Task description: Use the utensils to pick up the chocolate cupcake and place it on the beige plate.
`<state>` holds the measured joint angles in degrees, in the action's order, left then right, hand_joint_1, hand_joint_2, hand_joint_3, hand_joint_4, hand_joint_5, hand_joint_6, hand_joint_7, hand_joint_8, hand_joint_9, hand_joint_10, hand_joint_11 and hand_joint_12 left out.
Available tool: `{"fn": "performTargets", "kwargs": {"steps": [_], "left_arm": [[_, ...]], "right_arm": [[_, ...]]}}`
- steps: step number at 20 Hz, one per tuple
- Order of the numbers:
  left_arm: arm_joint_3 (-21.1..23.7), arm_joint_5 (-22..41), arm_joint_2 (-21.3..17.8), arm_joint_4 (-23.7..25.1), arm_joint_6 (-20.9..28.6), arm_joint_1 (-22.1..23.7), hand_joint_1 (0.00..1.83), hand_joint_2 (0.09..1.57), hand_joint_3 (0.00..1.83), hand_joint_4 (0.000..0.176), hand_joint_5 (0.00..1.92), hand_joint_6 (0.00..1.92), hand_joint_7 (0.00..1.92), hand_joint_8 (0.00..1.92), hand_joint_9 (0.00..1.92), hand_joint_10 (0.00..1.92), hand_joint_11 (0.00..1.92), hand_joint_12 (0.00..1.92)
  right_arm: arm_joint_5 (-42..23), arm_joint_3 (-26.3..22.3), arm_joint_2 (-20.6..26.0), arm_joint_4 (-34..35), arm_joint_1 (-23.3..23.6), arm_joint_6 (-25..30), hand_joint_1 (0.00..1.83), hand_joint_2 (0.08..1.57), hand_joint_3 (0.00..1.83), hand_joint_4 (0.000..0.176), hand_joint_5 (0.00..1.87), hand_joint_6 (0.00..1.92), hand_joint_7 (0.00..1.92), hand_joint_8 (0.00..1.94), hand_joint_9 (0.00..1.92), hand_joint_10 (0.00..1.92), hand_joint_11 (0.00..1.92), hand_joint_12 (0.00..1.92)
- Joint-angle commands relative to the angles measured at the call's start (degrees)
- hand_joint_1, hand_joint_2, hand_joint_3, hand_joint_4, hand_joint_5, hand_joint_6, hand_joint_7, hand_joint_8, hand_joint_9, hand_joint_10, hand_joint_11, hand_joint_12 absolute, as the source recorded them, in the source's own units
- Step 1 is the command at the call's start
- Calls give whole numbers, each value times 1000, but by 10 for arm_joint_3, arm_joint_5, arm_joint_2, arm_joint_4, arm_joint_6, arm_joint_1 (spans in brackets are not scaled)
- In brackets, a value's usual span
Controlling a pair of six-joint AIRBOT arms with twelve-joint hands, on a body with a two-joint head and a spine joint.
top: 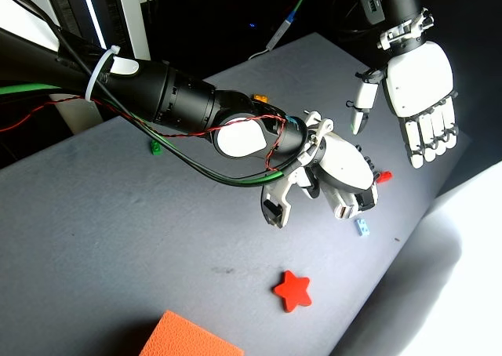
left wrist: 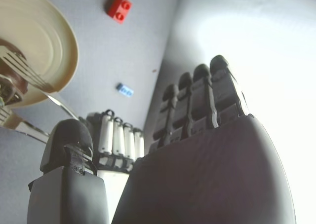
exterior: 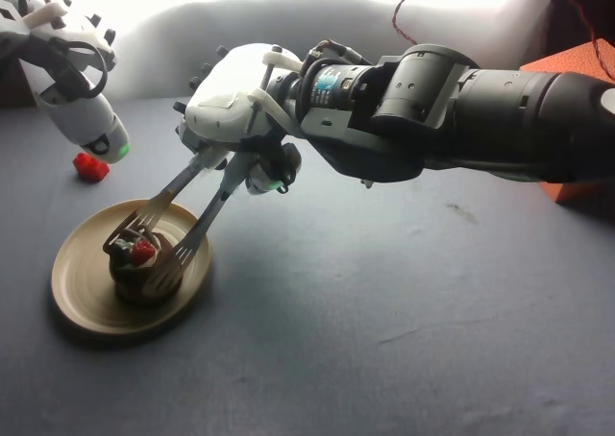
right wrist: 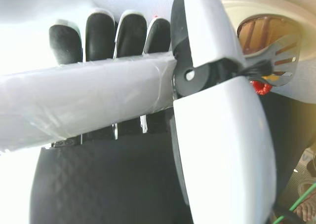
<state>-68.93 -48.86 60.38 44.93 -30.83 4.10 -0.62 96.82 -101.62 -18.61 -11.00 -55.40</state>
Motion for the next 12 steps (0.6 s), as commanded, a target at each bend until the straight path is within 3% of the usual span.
{"fn": "performTargets", "kwargs": {"steps": [1, 7, 12], "left_arm": [[-1, 17, -5, 36, -4, 6, 305, 1132, 1, 0, 0, 0, 14, 1, 14, 3, 0, 0], [-1, 16, -5, 36, -4, 6, 278, 1129, 0, 0, 0, 0, 11, 1, 17, 4, 0, 0], [0, 16, -5, 36, -4, 6, 297, 1130, 0, 0, 0, 0, 3, 1, 12, 3, 0, 0]], "right_arm": [[-66, 3, 4, 0, 10, -4, 1158, 1242, 0, 0, 711, 1321, 779, 1406, 648, 1308, 615, 1682], [-66, 4, 3, 0, 16, -11, 1132, 1288, 0, 0, 607, 1446, 729, 1502, 568, 1426, 546, 1751], [-66, 4, 3, 0, 17, -12, 1160, 1247, 0, 0, 713, 1286, 766, 1457, 604, 1374, 600, 1694]]}}
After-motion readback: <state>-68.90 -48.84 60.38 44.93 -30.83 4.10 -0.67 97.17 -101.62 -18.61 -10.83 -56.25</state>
